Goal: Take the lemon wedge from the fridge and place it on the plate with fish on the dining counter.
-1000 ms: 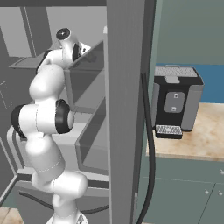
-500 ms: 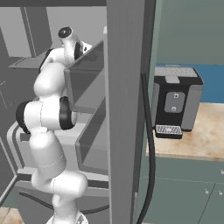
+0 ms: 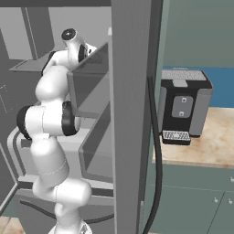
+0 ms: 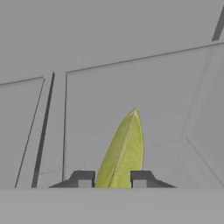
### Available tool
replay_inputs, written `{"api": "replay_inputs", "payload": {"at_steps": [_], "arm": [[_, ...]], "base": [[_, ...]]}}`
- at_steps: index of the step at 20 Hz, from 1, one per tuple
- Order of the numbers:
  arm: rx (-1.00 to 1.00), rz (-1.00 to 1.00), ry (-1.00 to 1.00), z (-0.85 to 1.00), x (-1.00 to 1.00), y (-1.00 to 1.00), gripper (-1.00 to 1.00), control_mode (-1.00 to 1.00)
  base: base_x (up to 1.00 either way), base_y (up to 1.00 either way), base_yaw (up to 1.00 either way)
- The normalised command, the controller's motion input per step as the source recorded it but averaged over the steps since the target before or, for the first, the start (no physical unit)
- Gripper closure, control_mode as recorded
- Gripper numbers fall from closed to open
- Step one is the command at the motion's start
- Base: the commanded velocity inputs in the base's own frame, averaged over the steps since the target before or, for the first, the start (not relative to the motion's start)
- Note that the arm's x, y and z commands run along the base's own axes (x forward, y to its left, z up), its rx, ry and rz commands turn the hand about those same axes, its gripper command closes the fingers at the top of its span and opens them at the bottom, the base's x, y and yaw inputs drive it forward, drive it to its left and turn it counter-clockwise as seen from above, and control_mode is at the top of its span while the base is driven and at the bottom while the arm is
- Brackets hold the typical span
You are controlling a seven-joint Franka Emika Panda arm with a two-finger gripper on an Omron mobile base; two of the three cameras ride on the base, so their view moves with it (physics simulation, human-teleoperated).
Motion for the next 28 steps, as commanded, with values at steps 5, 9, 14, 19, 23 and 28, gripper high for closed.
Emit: {"api": "replay_inputs", "payload": {"at_steps": [5,9,14,19,23,28], "arm": [[0.00,0.00,0.00,0.00,-0.25,0.00,1.00,-1.00],[0.02,0.00,-0.08,0.00,-0.94,0.00,1.00,-1.00],[0.03,0.00,-0.19,0.00,-1.00,0.00,1.00,-1.00],[0.08,0.00,-0.20,0.07,-1.00,-0.02,1.00,-1.00],[0.06,0.00,-0.02,0.52,-1.00,0.00,1.00,-1.00],[0.01,0.00,0.11,0.51,-1.00,0.00,1.00,-1.00]], "base": [[0.00,0.00,0.00],[0.00,0.00,0.00],[0.00,0.00,0.00],[0.00,0.00,0.00],[0.00,0.00,0.00],[0.00,0.00,0.00]]}}
